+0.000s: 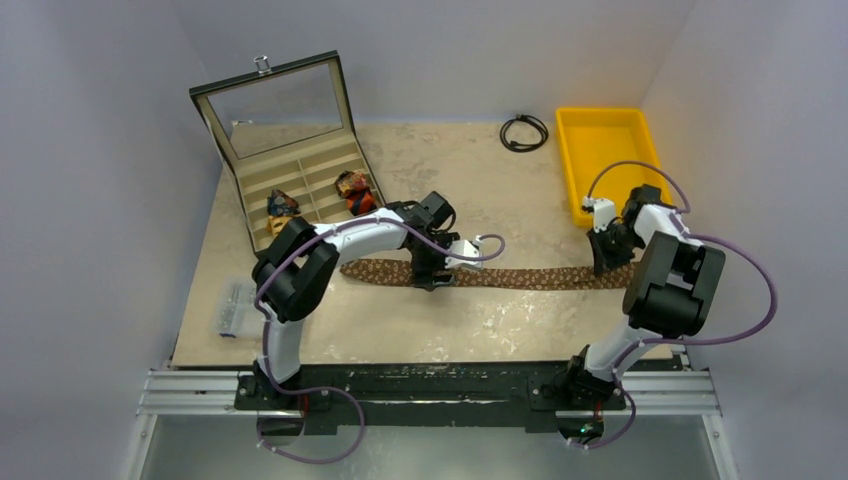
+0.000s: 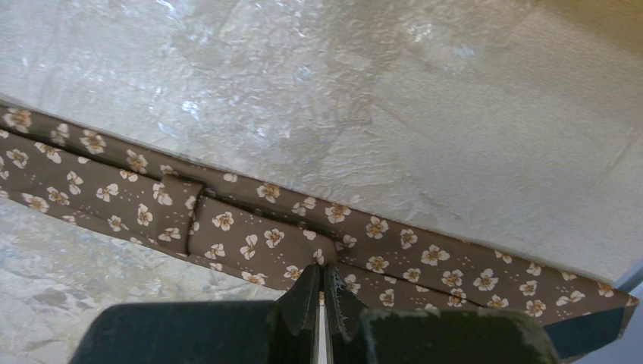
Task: Roll the ties
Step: Flatten out the tie at the center of the board.
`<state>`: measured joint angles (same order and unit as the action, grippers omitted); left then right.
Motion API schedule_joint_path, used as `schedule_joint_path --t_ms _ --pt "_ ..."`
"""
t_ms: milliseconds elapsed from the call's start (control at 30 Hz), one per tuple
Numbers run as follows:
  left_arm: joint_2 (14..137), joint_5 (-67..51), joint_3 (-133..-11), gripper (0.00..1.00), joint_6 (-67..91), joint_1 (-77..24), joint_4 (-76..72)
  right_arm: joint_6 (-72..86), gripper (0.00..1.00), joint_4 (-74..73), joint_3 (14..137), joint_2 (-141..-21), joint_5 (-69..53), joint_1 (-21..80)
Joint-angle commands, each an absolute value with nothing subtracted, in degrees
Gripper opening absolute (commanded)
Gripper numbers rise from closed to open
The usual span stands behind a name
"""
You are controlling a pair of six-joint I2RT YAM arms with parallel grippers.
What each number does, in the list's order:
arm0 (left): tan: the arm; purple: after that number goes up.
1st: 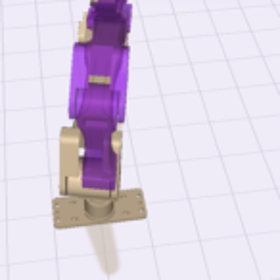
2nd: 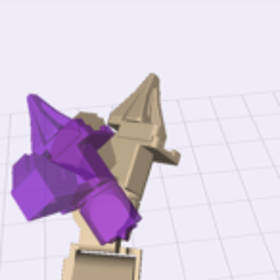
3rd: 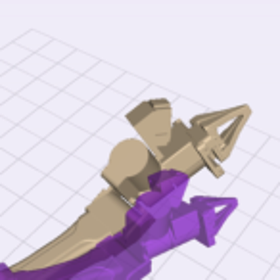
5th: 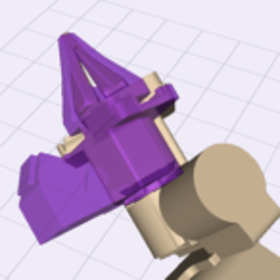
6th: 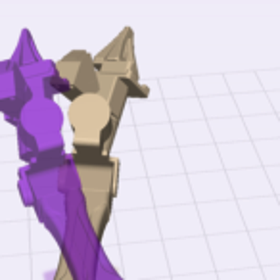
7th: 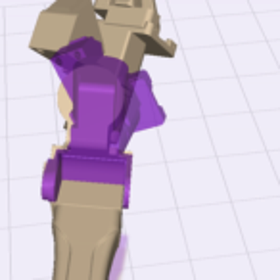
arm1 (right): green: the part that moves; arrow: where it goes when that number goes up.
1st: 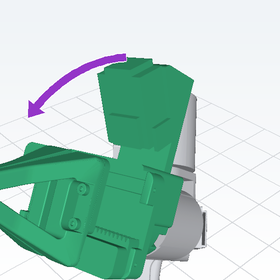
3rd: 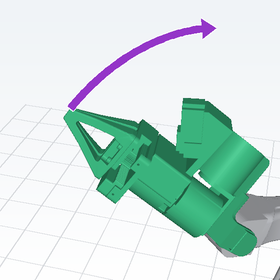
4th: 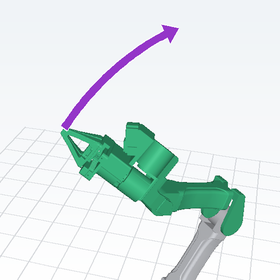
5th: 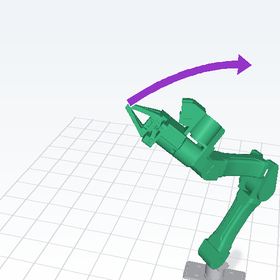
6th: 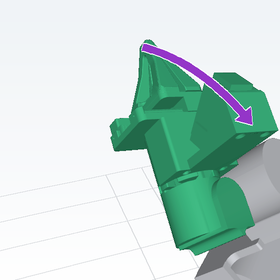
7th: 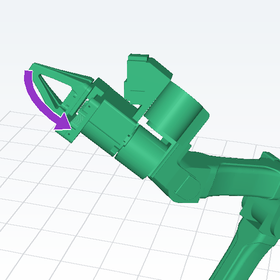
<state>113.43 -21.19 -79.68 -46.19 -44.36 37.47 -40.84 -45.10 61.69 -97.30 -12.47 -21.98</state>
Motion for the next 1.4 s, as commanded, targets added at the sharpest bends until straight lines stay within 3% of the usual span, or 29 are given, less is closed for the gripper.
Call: schedule_joint_path --t_ms 0,367,700,800,1033,1200,1367 --pt "110.33 -20.77 -78.0 0.73 -48.59 -43.71 36.75 -42.9 0.0 -43.36 63.01 -97.33 -9.62 -22.78" --pt "113.43 -14.67 -79.87 0.75 -49.49 -44.32 34.87 -43.45 0.0 -40.07 62.12 -101.14 -7.84 -23.63" --pt "112.13 -24.13 -84.84 0.8 -48.55 -44.3 37.67 -43.94 0.0 -39.97 62.67 -102.37 -7.81 -23.73" --pt "115.06 -26.03 -86.9 0.87 -48.38 -44.3 40.58 -43.99 0.0 -40.01 62.58 -102.23 -7.82 -23.84" --pt "117.75 -22.94 -88.04 0.87 -46.01 -45.11 40.09 -45.05 0.0 -39.86 62.31 -102.07 -7.42 -24.59" --pt "119.82 -19.82 -88.98 0.76 -44.23 -46.4 41.52 -45.85 0.0 -39.65 62.7 -102.77 -7.13 -25.04" --pt "118.54 -23.25 -87.35 0.45 -42.71 -46.96 41.95 -47.02 0.0 -39.65 62.46 -102.84 -6.62 -25.47"
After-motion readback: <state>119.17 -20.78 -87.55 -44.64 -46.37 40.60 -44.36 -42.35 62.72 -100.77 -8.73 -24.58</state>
